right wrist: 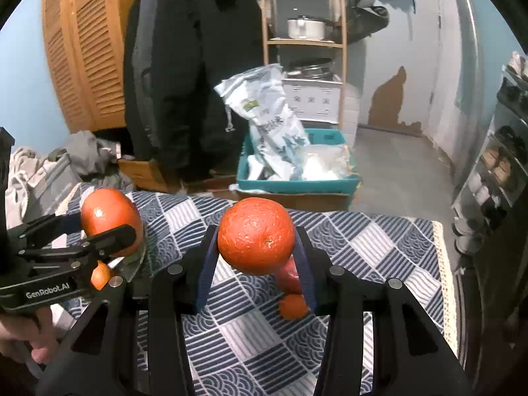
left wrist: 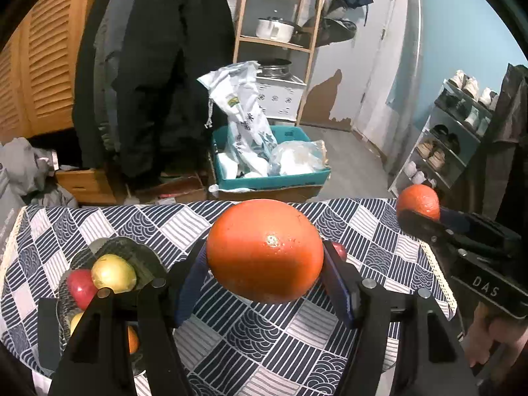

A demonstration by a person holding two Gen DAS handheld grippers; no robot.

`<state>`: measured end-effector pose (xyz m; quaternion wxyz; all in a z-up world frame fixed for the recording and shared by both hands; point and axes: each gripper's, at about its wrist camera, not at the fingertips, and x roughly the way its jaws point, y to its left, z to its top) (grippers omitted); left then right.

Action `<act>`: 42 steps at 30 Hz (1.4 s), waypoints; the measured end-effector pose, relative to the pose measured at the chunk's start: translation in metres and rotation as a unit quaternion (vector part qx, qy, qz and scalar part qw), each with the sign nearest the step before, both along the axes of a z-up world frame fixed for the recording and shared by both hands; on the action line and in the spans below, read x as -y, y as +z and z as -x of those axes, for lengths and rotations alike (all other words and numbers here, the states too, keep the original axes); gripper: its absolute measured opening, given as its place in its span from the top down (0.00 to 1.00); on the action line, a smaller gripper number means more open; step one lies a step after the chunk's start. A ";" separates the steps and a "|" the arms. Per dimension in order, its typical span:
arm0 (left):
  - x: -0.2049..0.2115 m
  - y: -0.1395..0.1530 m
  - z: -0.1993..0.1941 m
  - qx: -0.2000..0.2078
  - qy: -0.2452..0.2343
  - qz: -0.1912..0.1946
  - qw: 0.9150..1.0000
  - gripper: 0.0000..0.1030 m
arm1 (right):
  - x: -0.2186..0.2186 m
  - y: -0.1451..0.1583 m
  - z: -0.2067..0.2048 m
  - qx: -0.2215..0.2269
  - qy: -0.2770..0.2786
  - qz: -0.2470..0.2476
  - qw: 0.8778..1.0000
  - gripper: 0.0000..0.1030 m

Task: Organize fruits
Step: 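Lift both oranges and carry them toward the glass bowl, then lower both held oranges over the glass bowl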

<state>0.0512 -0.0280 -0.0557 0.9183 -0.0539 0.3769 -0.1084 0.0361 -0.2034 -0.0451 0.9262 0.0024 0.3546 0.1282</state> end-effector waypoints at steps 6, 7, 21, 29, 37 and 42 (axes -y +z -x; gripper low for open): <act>-0.020 0.000 0.003 0.000 0.021 0.003 1.000 0.34 | -0.024 -0.003 -0.007 -0.007 0.020 -0.001 1.000 0.57; -0.024 -0.001 0.003 0.000 0.025 0.004 1.000 0.34 | -0.027 -0.003 -0.007 -0.007 0.023 -0.001 1.000 0.57; -0.073 -0.006 0.006 -0.005 0.074 0.003 0.997 0.34 | -0.080 -0.004 -0.019 -0.013 0.063 0.004 0.998 0.57; -0.103 -0.021 0.003 -0.023 0.104 -0.001 0.994 0.34 | -0.117 -0.013 -0.031 -0.024 0.094 0.002 0.995 0.57; -0.131 -0.048 -0.005 -0.052 0.135 -0.010 0.989 0.34 | -0.152 -0.032 -0.049 -0.050 0.122 -0.002 0.991 0.57; -0.145 -0.065 -0.009 -0.071 0.150 -0.015 0.986 0.34 | -0.172 -0.052 -0.061 -0.076 0.135 -0.008 0.988 0.57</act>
